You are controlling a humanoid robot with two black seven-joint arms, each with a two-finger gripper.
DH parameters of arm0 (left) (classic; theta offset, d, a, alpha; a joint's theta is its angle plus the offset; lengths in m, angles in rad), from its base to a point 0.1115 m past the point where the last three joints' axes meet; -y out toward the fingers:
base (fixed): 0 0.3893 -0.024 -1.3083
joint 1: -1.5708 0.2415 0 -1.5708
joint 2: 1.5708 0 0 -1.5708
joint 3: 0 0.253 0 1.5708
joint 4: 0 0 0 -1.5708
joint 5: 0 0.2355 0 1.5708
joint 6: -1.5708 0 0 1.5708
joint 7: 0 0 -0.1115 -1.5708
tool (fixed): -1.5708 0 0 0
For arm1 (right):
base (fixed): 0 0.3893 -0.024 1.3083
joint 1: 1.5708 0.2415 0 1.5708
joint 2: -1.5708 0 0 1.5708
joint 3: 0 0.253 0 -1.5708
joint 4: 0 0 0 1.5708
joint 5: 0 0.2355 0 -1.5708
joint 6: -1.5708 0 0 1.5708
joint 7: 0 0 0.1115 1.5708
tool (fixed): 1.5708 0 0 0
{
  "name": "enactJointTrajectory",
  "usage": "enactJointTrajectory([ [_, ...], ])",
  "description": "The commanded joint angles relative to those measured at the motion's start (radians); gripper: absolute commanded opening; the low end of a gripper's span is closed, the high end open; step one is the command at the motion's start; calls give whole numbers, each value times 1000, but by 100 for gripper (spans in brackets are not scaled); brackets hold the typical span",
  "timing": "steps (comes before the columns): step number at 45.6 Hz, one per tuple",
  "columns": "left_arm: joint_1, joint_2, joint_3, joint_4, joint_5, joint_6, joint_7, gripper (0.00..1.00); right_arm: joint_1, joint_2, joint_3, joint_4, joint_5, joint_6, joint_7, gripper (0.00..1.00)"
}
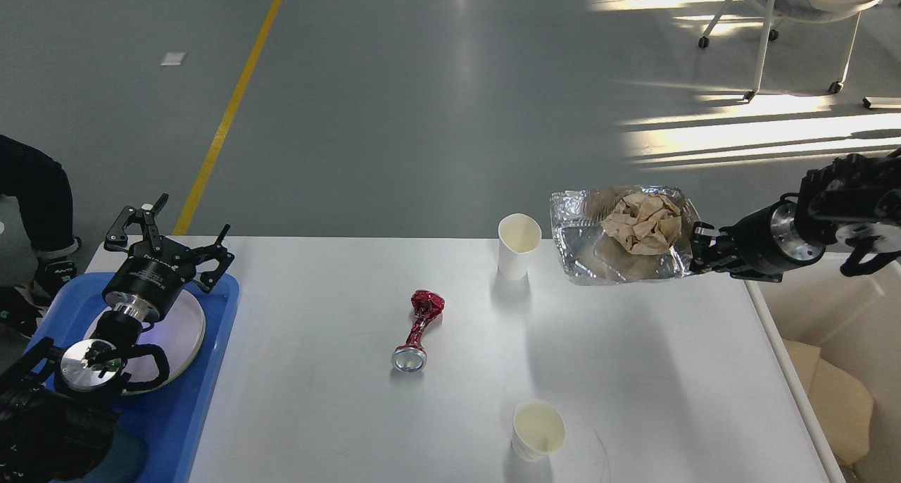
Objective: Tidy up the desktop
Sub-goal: 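Lift the foil tray and drop it into the white bin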
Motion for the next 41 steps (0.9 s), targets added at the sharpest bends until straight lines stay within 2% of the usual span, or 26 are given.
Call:
enactJointTrajectory([
  [1, 0, 0, 0, 0, -1, 0, 0, 96, 132, -22, -3, -2, -3, 62, 0, 0],
  [11, 0, 0, 0, 0, 1, 0, 0, 96, 287, -48, -5, -3, -1, 140, -1, 0],
  [20, 0, 0, 0, 0, 1, 0, 0, 96, 267, -48, -63, -49, -1, 113, -3, 0],
  [35, 0, 0, 0, 0, 1, 0, 0, 96, -169, -185, -49, -270, 26, -68, -8, 0],
  [41, 0, 0, 0, 0, -1, 0, 0, 96, -339, -231, -28, -314, 97, -195, -8, 0],
])
